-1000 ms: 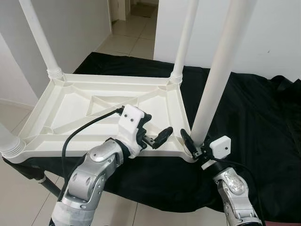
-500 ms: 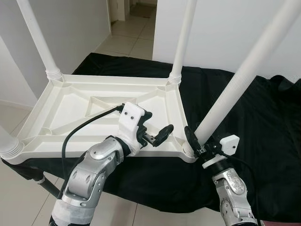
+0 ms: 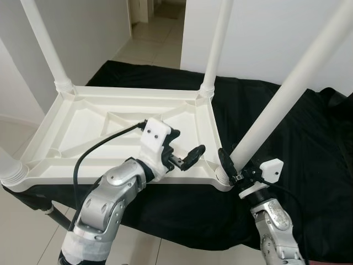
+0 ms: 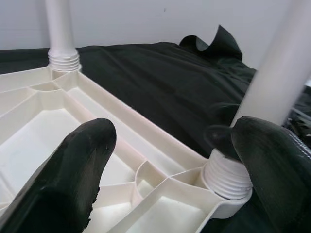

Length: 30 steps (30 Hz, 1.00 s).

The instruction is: Building children table

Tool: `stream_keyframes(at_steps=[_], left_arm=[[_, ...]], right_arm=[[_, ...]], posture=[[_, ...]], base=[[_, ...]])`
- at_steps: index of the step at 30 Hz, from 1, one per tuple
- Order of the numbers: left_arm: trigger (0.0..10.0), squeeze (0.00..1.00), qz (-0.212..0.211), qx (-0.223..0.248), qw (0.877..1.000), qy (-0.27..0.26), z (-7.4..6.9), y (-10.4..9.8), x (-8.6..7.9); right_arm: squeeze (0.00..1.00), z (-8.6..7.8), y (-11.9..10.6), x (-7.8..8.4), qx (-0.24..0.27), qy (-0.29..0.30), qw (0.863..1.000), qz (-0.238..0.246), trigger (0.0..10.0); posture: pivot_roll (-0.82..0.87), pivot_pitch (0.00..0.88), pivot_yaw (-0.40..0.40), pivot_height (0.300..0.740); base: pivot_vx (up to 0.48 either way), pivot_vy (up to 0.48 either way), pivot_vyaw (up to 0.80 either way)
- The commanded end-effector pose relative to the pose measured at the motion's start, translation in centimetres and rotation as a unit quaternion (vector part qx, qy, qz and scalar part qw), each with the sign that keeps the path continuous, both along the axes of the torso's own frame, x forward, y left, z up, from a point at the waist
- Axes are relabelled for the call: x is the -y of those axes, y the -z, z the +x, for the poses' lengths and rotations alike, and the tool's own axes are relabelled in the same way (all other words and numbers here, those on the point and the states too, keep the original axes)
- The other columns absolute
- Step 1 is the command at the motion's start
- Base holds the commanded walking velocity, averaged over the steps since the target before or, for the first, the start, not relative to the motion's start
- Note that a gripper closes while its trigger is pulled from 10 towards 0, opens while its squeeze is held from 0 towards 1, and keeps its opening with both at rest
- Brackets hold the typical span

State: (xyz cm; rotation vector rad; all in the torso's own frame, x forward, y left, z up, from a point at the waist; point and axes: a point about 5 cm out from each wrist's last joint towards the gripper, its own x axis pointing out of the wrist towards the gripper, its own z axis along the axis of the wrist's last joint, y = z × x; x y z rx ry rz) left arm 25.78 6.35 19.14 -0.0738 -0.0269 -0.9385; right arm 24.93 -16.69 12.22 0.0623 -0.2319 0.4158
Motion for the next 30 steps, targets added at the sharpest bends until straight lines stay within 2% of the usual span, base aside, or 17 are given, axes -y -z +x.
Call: stream_keyframes(at_steps=[1,2,3,6,10,11,14,18,21,22,25,26,27,30], left_arm=[[10.0,0.64,-0.004,0.001,0.999,0.040,-0.1,-0.3,0.5],[10.0,0.64,-0.004,0.001,0.999,0.040,-0.1,-0.3,0.5],[10.0,1.00,-0.008,0.003,0.998,0.061,-0.2,-0.5,0.7],[10.0,1.00,-0.009,0.005,0.998,0.069,-0.2,-0.6,0.8],[10.0,1.00,0.003,0.019,0.997,0.080,-0.1,-0.8,1.1],[10.0,0.00,0.010,0.029,0.996,0.082,0.0,-0.9,1.3],[10.0,0.00,0.015,0.036,0.996,0.083,0.0,-1.0,1.5],[10.0,0.00,0.010,0.042,0.991,0.129,-0.9,-1.6,2.2],[10.0,0.00,0.008,0.040,0.990,0.133,-1.0,-1.7,2.2],[10.0,0.00,-0.008,0.033,0.987,0.157,-1.4,-2.2,2.3],[10.0,0.00,-0.020,0.029,0.984,0.172,-1.7,-2.5,2.3],[10.0,0.00,-0.043,0.024,0.978,0.201,-2.1,-3.2,2.3],[10.0,0.00,-0.043,0.024,0.978,0.201,-2.1,-3.2,2.3],[10.0,0.00,-0.066,0.014,0.970,0.233,-2.5,-3.9,2.1]], right_arm=[[0.00,0.0,-0.1,0.3,-0.026,-0.020,0.999,-0.003,10.0],[0.00,0.0,-0.1,0.3,-0.026,-0.020,0.999,-0.003,10.0],[0.00,0.1,-1.1,0.6,-0.020,-0.040,0.999,-0.007,10.0],[0.00,0.1,-1.5,0.6,-0.019,-0.048,0.999,-0.010,10.0],[0.00,0.2,-3.1,1.0,-0.012,-0.084,0.996,-0.031,10.0],[0.00,0.2,-3.8,1.1,-0.007,-0.100,0.994,-0.043,10.0],[0.00,0.1,-4.3,1.2,-0.007,-0.110,0.993,-0.051,10.0],[0.00,0.4,-6.0,1.5,-0.015,-0.144,0.987,-0.070,10.0],[0.00,0.3,-6.2,1.5,-0.016,-0.149,0.986,-0.073,10.0],[0.00,0.1,-6.5,1.6,-0.030,-0.178,0.981,-0.077,10.0],[0.00,0.0,-6.5,1.6,-0.037,-0.192,0.977,-0.083,10.0],[0.00,-0.3,-6.3,1.6,-0.059,-0.222,0.969,-0.089,10.0],[0.00,-0.3,-6.3,1.6,-0.059,-0.222,0.969,-0.089,10.0],[0.00,-0.8,-6.1,1.5,-0.076,-0.263,0.956,-0.102,10.0]], posture=[[-0.02,0.013,-0.028,0.740],[-0.02,0.013,-0.028,0.740],[-0.02,0.012,-0.029,0.740],[-0.02,0.012,-0.029,0.740],[-0.03,0.006,-0.032,0.740],[-0.04,0.001,-0.035,0.740],[-0.04,0.001,-0.035,0.740],[-0.03,0.000,-0.046,0.740],[-0.03,0.000,-0.046,0.740],[-0.02,0.000,-0.053,0.740],[-0.02,0.000,-0.054,0.740],[-0.02,0.000,-0.058,0.740],[-0.02,0.000,-0.058,0.740],[-0.01,0.000,-0.062,0.740]], base=[[0.000,0.000,0.00],[0.000,0.000,0.00],[0.000,0.000,0.00],[0.000,0.000,0.00],[0.000,0.000,0.00],[0.000,0.000,0.00],[0.000,0.000,0.00],[0.000,0.000,0.00],[0.000,0.000,0.00],[0.000,0.000,0.00],[0.000,0.000,0.00],[0.000,0.000,0.00],[0.000,0.000,0.00],[0.000,0.000,0.00]])
